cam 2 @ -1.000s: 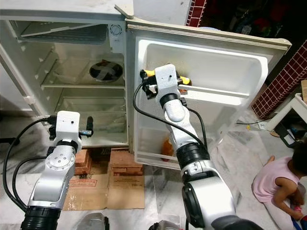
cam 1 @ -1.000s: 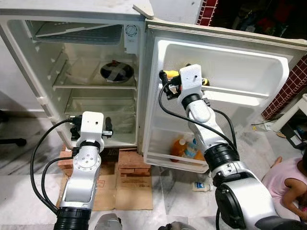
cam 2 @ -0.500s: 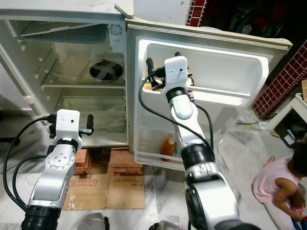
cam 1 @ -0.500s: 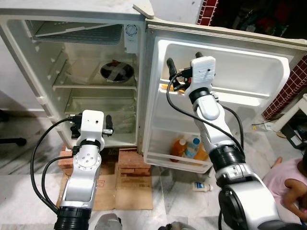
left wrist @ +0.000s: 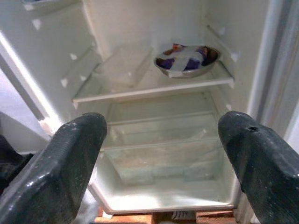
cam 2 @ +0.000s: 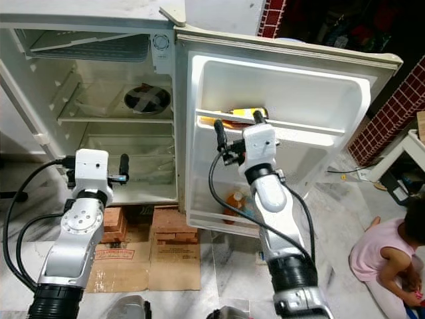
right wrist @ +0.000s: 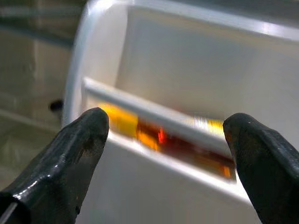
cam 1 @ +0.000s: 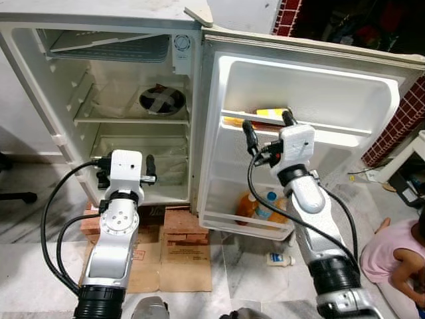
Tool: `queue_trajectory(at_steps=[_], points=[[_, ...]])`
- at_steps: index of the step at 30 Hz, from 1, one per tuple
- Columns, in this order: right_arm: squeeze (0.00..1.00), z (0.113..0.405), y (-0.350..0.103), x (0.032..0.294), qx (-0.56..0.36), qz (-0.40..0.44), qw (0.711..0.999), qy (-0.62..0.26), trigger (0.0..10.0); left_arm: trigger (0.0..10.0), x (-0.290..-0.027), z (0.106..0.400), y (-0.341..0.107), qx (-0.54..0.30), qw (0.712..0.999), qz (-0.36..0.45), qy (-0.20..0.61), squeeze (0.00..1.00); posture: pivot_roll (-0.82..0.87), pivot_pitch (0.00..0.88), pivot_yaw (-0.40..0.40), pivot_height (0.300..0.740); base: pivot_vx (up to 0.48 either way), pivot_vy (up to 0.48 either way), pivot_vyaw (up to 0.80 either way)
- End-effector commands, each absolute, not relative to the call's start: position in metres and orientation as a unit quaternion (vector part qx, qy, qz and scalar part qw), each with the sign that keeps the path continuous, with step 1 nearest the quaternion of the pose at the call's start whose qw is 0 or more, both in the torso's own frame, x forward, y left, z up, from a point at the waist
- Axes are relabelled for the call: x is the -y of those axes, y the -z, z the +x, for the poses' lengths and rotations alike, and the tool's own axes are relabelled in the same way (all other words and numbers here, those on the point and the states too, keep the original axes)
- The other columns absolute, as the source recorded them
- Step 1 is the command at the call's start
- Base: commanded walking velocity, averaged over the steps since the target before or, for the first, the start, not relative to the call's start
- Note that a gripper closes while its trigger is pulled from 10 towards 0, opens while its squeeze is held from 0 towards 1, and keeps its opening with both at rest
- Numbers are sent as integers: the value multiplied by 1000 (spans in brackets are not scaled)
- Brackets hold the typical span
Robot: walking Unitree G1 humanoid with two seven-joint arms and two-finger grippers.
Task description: Restocking fridge
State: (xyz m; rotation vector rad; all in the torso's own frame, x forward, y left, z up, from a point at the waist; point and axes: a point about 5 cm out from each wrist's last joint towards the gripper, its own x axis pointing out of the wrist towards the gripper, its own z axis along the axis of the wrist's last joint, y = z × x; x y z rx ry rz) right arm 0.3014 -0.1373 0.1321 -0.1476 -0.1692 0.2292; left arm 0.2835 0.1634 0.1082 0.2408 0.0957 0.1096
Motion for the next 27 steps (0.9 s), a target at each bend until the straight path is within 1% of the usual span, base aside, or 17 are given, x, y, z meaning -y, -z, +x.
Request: queue_trajectory(at_steps=[1, 2, 6, 16, 19, 20, 21, 23, 24, 25, 27], points=[[0, 300, -134, 142, 76, -80, 988, -110, 10000, 10000, -160, 287, -109, -47, 990, 125, -46, 0, 91, 0, -71, 740, 0, -352, 0], [0, 300, -129, 147, 50, -81, 990, -103, 10000, 10000, -160, 288, -108, -47, 990, 125, -45, 0, 91, 0, -69, 740, 0, -398, 0], [0, 303, -120, 155, 12, -100, 991, -93, 10000, 10000, -158, 290, -109, -46, 990, 129, -40, 0, 92, 0, -64, 740, 0, -425, 0], [0, 307, -108, 163, -39, -77, 992, -92, 10000, 10000, -158, 291, -110, -42, 989, 135, -42, 0, 97, 0, -60, 740, 0, -464, 0], [0, 306, -102, 162, -63, -71, 988, -121, 10000, 10000, -159, 291, -110, -44, 989, 135, -46, 0, 98, 0, -57, 740, 0, -480, 0], [0, 306, -99, 160, -83, -60, 982, -157, 10000, 10000, -159, 291, -110, -44, 989, 135, -47, 0, 98, 0, -56, 740, 0, -480, 0], [0, 306, -98, 160, -91, -58, 980, -170, 10000, 10000, -159, 291, -110, -44, 989, 135, -47, 0, 98, 0, -56, 740, 0, -480, 0], [0, 305, -97, 160, -96, -58, 978, -176, 10000, 10000, -159, 291, -110, -44, 989, 135, -48, 0, 98, 0, -56, 740, 0, -480, 0], [0, 303, -95, 156, -114, -63, 964, -230, 10000, 10000, -159, 292, -110, -44, 989, 135, -48, 0, 96, 0, -53, 740, 0, -480, 0], [0, 303, -95, 156, -114, -63, 964, -230, 10000, 10000, -159, 292, -110, -44, 989, 135, -48, 0, 96, 0, -53, 740, 0, -480, 0], [0, 300, -91, 155, -140, -69, 944, -289, 10000, 10000, -159, 292, -110, -45, 989, 135, -49, 0, 98, 0, -53, 740, 0, -480, 0]])
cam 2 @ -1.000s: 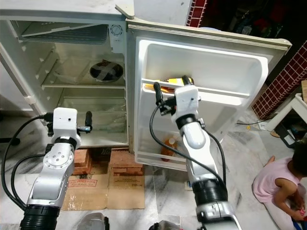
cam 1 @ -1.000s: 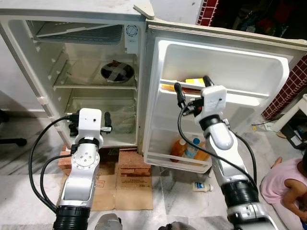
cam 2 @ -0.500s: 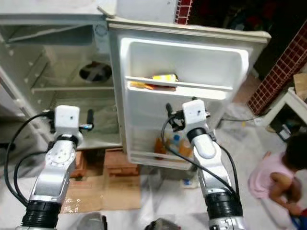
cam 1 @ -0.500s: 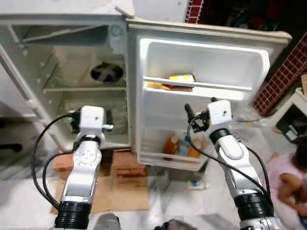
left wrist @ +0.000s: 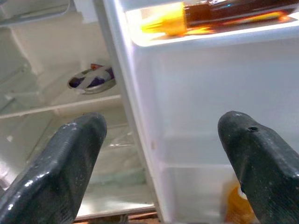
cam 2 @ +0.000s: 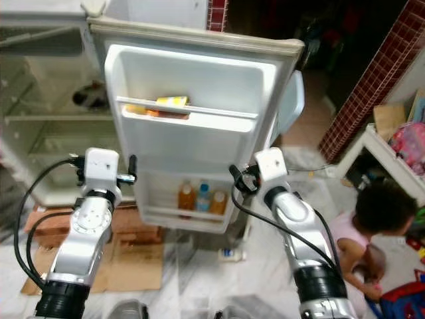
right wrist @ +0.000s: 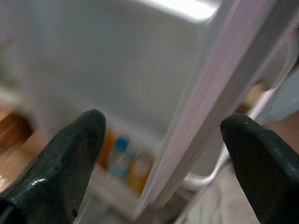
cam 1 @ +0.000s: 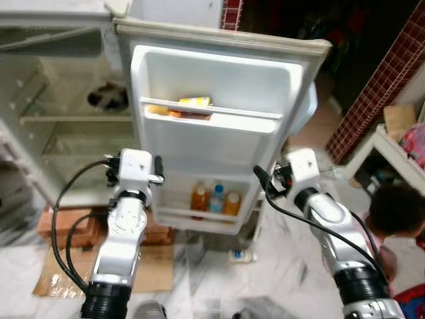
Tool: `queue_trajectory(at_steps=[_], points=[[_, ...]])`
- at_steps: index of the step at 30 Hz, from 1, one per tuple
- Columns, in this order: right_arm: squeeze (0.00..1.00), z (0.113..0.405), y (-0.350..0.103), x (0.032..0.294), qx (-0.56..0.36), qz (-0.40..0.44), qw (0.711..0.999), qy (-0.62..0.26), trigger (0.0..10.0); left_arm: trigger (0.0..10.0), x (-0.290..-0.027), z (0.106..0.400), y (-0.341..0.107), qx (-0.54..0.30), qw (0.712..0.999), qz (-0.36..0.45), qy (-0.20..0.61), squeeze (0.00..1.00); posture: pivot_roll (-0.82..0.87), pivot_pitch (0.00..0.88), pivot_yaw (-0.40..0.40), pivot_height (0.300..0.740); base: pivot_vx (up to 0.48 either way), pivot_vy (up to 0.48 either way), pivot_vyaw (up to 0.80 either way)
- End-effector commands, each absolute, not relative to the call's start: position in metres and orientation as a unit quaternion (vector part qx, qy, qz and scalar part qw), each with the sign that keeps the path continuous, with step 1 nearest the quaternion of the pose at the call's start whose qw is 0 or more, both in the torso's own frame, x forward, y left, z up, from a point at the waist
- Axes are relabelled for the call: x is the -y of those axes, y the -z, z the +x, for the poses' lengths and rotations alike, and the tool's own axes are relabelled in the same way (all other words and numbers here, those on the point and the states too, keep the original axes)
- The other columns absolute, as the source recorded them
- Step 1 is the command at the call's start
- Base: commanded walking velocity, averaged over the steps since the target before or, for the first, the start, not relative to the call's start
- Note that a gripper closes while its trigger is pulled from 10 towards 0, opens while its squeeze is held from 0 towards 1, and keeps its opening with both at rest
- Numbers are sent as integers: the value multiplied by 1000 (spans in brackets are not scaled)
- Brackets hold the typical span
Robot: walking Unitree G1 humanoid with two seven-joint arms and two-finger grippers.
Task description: Restocking fridge
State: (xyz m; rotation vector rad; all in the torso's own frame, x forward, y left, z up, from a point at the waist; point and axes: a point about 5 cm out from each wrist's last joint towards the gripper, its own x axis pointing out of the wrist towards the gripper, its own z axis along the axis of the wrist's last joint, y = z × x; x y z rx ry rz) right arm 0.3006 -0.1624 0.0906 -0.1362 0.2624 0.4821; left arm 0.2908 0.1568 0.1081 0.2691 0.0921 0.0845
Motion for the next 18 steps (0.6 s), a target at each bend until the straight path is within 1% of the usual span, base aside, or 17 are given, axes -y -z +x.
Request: queue_trajectory(at_steps=[1, 2, 4, 7, 8, 9, 13, 18], points=[[0, 300, -91, 155, -140, -69, 944, -289, 10000, 10000, -159, 292, -110, -45, 989, 135, -49, 0, 98, 0, -53, 740, 0, -480, 0], [0, 299, -89, 156, -147, -78, 939, -301, 10000, 10000, -160, 292, -110, -47, 988, 136, -50, 0, 98, 0, -53, 740, 0, -480, 0], [0, 302, -88, 159, -152, -93, 938, -298, 10000, 10000, -160, 293, -109, -49, 987, 141, -53, 0, 98, 0, -53, 740, 0, -480, 0], [0, 322, -90, 171, -149, -116, 958, -217, 10000, 10000, -164, 293, -108, -56, 986, 144, -64, 0, 101, 0, -51, 740, 0, -480, 0], [0, 322, -90, 171, -149, -116, 958, -217, 10000, 10000, -164, 293, -108, -56, 986, 144, -64, 0, 101, 0, -51, 740, 0, -480, 0], [0, 332, -97, 174, -134, -108, 970, -173, 10000, 10000, -167, 292, -107, -61, 985, 142, -72, 0, 105, 0, -51, 740, 0, -428, 0], [0, 336, -101, 174, -130, -99, 973, -166, 10000, 10000, -169, 292, -107, -63, 985, 143, -78, 0, 107, 0, -51, 740, 0, -425, 0], [0, 340, -105, 166, -111, -93, 976, -160, 10000, 10000, -176, 291, -109, -57, 986, 122, -103, 0, 109, 0, -49, 740, 0, 0, 0]])
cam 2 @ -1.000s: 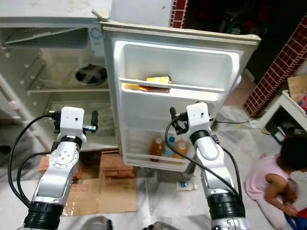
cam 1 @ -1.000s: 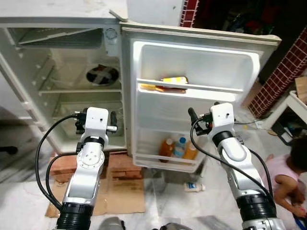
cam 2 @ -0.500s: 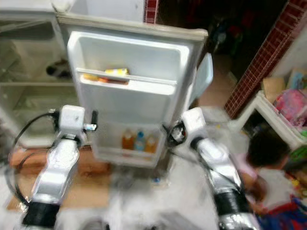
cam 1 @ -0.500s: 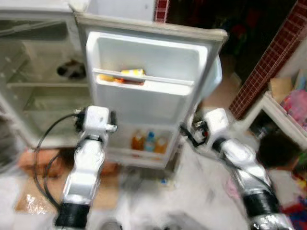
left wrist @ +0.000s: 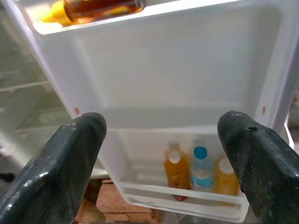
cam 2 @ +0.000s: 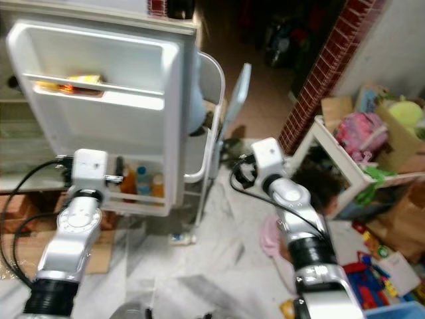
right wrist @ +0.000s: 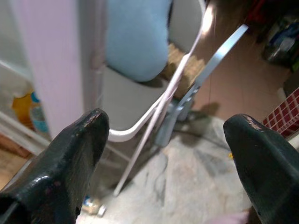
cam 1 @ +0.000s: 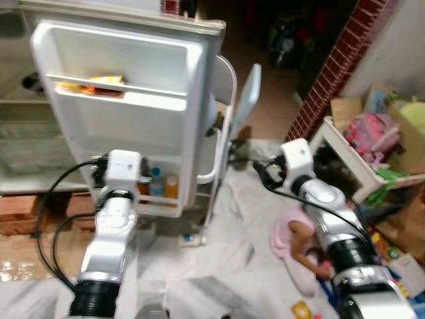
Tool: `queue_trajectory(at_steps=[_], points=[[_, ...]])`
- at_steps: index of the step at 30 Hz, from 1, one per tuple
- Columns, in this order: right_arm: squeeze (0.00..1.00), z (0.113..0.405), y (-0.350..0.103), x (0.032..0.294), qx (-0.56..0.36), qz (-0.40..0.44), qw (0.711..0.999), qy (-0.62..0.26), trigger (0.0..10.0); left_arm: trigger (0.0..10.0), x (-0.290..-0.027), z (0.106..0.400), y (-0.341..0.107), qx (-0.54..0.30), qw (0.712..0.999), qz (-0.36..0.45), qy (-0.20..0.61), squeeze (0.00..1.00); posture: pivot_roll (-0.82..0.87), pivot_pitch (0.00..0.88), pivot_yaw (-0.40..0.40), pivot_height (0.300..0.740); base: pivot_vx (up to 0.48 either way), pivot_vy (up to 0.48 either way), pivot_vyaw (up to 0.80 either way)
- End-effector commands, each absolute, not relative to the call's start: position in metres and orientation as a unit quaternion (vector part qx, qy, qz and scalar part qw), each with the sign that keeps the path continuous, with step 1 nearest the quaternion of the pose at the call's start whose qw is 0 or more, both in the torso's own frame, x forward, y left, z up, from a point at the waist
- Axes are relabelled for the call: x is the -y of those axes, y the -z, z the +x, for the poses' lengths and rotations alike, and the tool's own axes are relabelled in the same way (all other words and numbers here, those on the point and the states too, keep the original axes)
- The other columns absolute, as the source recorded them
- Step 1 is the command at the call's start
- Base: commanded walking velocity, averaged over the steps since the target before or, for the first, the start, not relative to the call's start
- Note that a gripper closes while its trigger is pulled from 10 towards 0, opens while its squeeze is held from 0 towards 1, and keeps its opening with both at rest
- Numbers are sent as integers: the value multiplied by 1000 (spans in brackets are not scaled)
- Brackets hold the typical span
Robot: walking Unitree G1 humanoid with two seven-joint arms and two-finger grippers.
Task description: Restocking fridge
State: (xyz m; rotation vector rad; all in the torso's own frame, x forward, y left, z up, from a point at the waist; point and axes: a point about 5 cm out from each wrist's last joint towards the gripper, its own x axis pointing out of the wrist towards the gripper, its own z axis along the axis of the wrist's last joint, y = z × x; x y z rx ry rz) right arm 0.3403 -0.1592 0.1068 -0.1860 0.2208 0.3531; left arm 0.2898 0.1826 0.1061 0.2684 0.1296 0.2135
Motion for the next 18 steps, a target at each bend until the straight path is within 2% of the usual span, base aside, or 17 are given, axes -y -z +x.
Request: queue_trajectory(at_steps=[1, 4, 14, 18], points=[[0, 341, -107, 163, -101, -89, 977, -163, 10000, 10000, -178, 290, -109, -60, 985, 120, -113, 0, 109, 0, -49, 740, 0, 0, 0], [0, 343, -112, 156, -77, -79, 980, -164, 10000, 10000, -183, 290, -109, -64, 984, 110, -125, 0, 106, 0, -49, 740, 0, 0, 408], [0, 347, -119, 149, -42, -73, 984, -158, 10000, 10000, -181, 290, -110, -55, 987, 95, -120, 0, 96, 0, -50, 740, 0, 0, 776], [0, 347, -121, 149, -35, -71, 985, -154, 10000, 10000, -180, 290, -111, -52, 988, 93, -116, 0, 95, 0, -49, 740, 264, 0, 769]])
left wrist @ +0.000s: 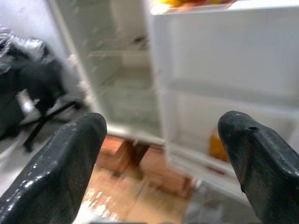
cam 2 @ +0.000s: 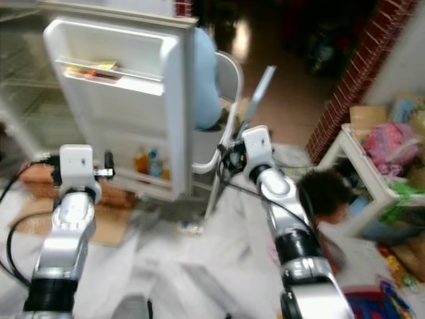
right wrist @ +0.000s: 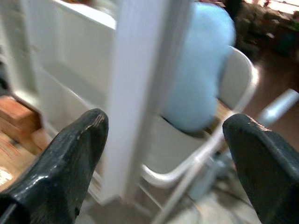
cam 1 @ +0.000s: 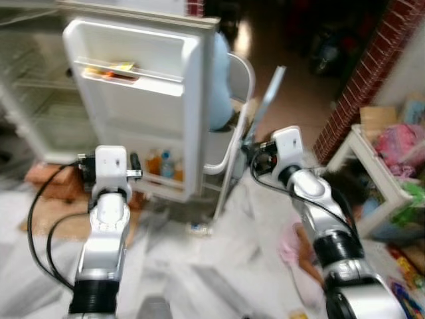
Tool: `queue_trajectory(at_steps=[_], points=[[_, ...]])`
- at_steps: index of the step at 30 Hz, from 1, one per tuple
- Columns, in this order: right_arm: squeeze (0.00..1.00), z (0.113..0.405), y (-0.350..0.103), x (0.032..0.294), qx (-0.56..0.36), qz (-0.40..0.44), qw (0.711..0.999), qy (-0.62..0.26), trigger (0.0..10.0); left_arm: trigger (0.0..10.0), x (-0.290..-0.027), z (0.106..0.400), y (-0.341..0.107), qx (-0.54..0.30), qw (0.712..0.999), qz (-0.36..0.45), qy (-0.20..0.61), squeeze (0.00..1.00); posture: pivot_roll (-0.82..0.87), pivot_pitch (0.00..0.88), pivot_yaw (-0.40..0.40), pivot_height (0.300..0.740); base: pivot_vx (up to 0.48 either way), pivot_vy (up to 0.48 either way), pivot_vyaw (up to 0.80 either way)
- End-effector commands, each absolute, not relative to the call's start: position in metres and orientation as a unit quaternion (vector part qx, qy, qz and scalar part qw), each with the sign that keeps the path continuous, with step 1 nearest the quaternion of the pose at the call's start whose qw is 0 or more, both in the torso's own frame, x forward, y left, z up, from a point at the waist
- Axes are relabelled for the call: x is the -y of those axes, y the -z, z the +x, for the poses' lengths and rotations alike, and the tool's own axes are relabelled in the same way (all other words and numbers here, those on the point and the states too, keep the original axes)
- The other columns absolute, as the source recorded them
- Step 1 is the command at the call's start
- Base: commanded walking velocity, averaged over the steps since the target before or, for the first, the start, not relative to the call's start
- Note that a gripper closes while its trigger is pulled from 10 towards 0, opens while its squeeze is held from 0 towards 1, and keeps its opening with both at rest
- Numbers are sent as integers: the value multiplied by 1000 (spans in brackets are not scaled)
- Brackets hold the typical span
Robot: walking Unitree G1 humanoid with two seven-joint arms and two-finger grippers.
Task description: Restocking fridge
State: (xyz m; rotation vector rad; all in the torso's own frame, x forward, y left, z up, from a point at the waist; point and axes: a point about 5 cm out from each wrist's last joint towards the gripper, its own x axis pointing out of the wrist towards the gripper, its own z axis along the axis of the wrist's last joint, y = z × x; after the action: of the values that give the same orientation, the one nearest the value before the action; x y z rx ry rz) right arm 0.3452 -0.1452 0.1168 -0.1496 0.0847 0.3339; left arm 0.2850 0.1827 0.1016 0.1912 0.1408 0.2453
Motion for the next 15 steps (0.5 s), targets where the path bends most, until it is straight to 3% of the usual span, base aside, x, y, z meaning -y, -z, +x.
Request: queue_trajectory(at_steps=[1, 6, 15], points=[[0, 348, -121, 149, -33, -71, 985, -153, 10000, 10000, -180, 290, -111, -52, 988, 93, -115, 0, 95, 0, -49, 740, 319, 0, 763], [0, 348, -123, 149, -26, -70, 986, -148, 10000, 10000, -179, 289, -111, -48, 988, 91, -112, 0, 96, 0, -52, 740, 410, 0, 683], [0, 350, -122, 149, -24, -72, 987, -143, 10000, 10000, -179, 289, -111, -47, 989, 88, -113, 0, 99, 0, -56, 740, 474, 0, 0]])
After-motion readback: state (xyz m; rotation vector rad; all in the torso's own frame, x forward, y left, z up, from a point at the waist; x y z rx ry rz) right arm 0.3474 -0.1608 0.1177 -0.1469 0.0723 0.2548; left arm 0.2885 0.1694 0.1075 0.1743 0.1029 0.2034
